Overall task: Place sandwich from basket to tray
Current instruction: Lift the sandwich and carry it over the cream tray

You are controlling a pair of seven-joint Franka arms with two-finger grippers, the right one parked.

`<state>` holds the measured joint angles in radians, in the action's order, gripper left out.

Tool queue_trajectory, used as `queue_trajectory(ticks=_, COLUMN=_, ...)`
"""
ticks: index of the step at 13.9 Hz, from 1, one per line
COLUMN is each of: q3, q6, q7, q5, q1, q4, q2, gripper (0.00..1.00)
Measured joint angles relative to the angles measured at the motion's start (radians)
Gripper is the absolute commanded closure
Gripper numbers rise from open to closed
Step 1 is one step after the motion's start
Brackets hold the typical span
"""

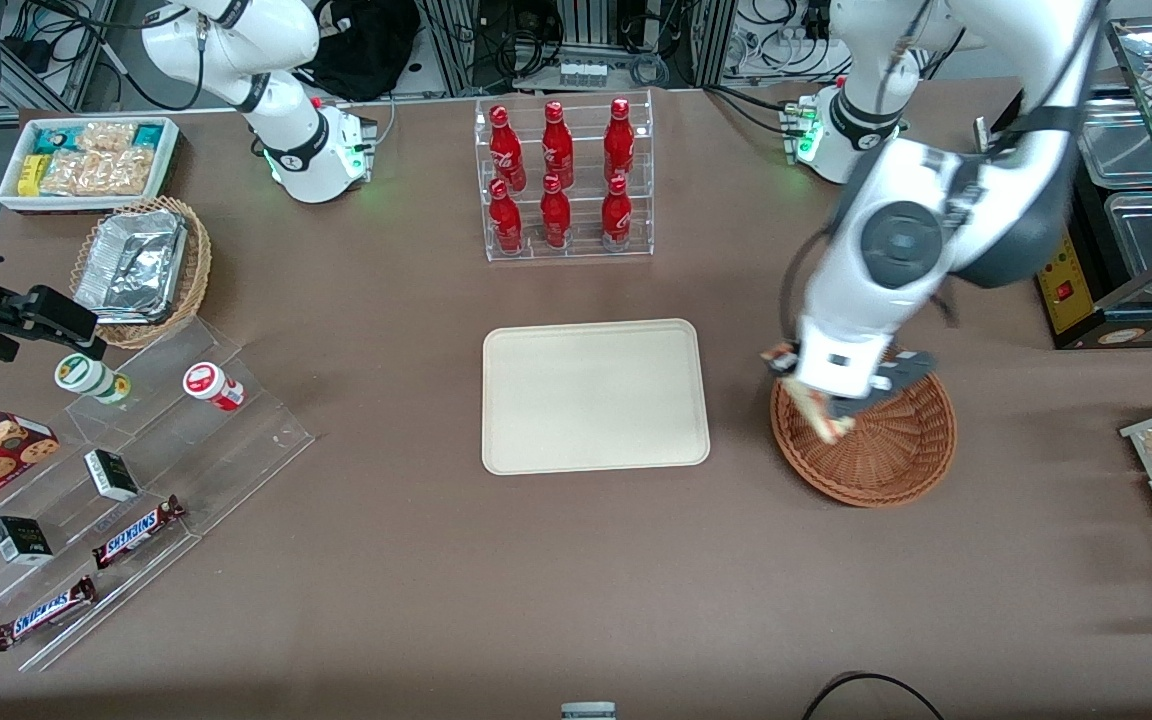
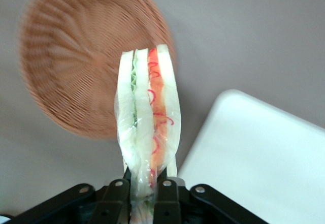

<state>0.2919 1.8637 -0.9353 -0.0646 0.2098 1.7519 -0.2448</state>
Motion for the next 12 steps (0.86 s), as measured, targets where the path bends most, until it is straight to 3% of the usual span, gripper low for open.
queue_trajectory(ticks=7, q3=0.018, q6=0.279, q7=0.074, q5=0.041, q1=0.202, q4=-0.017, q2=-0.193, gripper=0.86)
queue_trajectory(ticks=12, q3=0.019, q6=0.348, q7=0.138, q5=0.038, q1=0.283, q4=-0.042, q2=-0.286, gripper=0.86)
